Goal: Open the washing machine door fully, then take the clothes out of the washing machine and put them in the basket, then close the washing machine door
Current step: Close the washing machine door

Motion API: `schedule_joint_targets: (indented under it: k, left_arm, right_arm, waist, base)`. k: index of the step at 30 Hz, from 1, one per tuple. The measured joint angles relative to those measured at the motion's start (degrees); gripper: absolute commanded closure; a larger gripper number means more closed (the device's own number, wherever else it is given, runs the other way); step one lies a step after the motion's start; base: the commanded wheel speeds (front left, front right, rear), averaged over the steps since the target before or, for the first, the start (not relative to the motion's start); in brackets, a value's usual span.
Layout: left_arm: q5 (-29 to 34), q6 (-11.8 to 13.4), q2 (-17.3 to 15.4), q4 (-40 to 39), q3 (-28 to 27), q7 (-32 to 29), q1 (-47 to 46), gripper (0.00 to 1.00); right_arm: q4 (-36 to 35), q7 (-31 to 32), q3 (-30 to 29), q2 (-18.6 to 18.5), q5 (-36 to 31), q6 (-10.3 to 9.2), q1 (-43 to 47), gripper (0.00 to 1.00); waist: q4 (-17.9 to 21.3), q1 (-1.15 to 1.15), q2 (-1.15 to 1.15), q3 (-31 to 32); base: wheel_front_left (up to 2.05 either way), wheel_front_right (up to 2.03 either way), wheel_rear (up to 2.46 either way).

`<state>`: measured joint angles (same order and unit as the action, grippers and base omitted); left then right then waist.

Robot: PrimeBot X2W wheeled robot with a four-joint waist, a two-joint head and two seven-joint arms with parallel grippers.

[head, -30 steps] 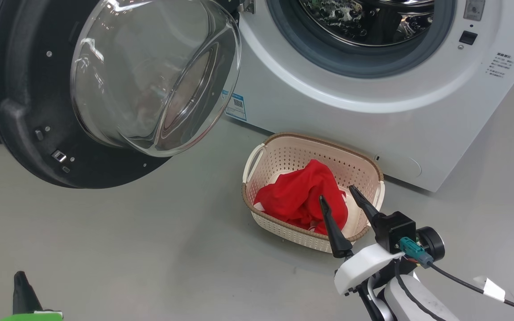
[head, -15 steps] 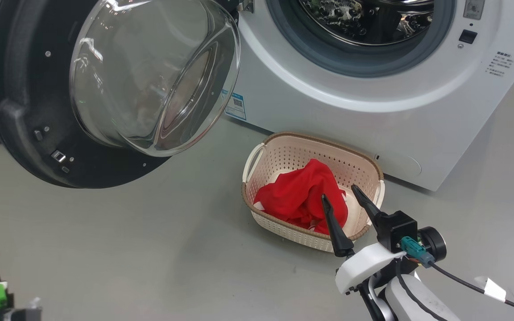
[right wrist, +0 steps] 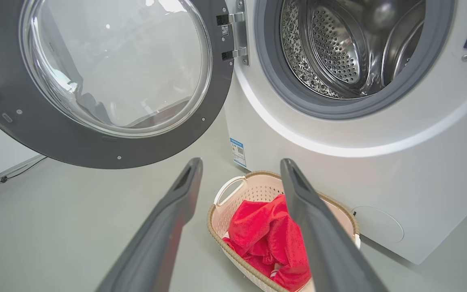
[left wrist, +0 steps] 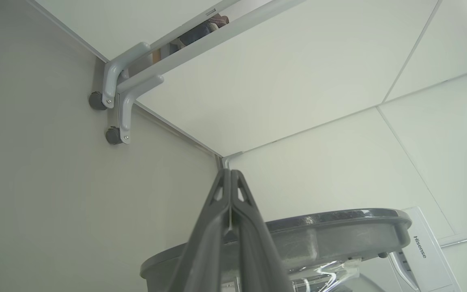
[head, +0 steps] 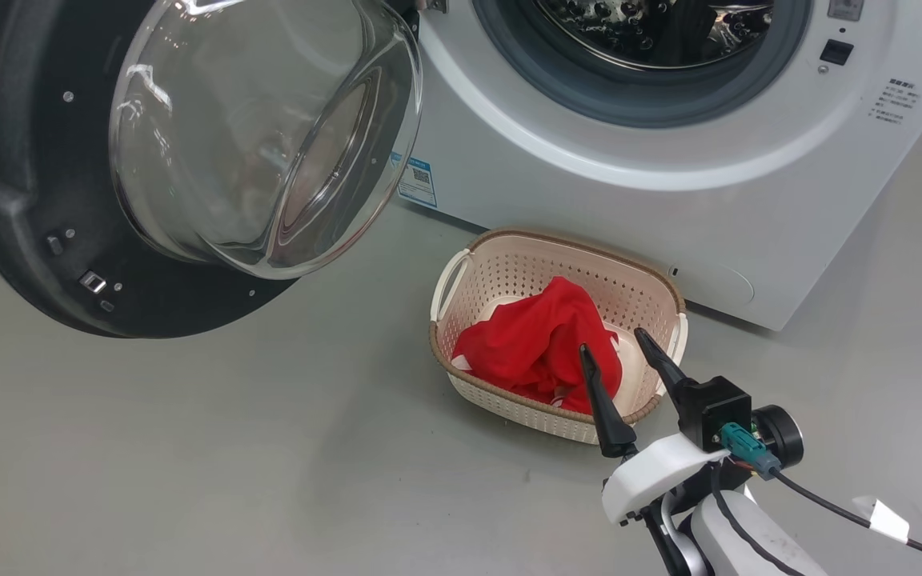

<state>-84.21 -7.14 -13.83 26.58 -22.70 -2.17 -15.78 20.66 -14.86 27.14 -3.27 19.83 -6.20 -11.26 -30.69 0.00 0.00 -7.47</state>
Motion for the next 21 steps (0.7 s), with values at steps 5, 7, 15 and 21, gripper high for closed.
schedule_joint_targets:
  k: [5,7,15,21]
  left_arm:
    - [-0.83,0.00,-4.01,2.69,-1.59,-1.96,-3.26,1.00]
    - [-1.35,0.00,-4.87,3.75,-1.80,-2.69,-5.27,1.00]
    - [-4.10,0.87,-7.87,8.86,-2.89,-6.06,-11.52,1.00]
    - [-6.66,1.90,-9.06,11.55,-2.08,-10.49,-16.06,1.00]
  right_arm:
    - [-0.09,0.01,0.93,0.00,-0.01,-0.01,-0.02,0.00]
    - [-0.15,0.00,1.03,-0.01,-0.02,-0.02,-0.05,0.00]
    - [-0.20,0.00,1.59,-0.04,-0.12,-0.47,-1.20,0.00]
    - [-0.23,0.00,1.92,-0.07,-0.22,-0.52,-2.19,0.00]
  waist:
    - [1.12,0.00,0.00,-0.76]
    - [1.62,0.00,0.00,-1.16]
    - [3.67,0.00,0.00,-2.86]
    - [5.22,0.00,0.00,-4.27]
  base:
    - [0.00,0.00,0.00]
    - [0.00,0.00,0.00]
    - [0.00,0.00,0.00]
    - [0.00,0.00,0.00]
